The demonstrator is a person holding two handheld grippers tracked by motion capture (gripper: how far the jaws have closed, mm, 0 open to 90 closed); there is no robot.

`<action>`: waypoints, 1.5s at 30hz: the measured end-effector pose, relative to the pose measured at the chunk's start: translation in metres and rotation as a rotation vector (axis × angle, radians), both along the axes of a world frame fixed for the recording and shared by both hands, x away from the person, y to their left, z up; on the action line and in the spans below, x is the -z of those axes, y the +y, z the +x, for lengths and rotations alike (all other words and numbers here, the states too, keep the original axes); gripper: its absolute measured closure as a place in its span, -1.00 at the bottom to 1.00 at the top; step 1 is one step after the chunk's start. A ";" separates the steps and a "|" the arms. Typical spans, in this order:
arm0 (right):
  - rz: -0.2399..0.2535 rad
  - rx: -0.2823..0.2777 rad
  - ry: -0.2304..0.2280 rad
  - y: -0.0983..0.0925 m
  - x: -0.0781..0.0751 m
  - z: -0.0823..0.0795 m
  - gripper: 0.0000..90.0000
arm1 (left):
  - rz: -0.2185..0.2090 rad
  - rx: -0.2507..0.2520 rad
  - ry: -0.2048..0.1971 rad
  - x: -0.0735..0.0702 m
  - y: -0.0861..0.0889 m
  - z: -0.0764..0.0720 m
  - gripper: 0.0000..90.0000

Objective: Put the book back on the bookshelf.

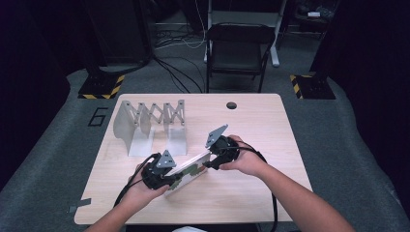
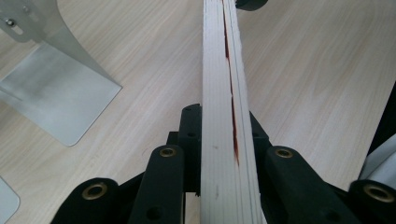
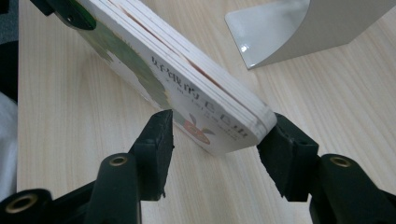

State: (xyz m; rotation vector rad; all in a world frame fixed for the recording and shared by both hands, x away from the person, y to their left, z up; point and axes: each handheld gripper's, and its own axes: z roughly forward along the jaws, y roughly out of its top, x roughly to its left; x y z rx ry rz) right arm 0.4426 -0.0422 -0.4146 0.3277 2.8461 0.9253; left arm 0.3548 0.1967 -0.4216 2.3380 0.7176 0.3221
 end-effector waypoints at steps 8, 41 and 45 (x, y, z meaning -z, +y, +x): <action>0.028 0.028 0.041 -0.007 0.005 0.002 -0.06 | -0.010 -0.022 -0.003 -0.004 0.007 0.000 0.69; 0.027 0.082 0.065 -0.008 0.010 -0.001 -0.11 | -0.032 -0.077 -0.027 -0.065 0.033 -0.005 0.69; 0.037 0.085 0.067 -0.007 0.013 0.000 -0.10 | -0.037 -0.092 -0.022 -0.068 0.037 -0.005 0.69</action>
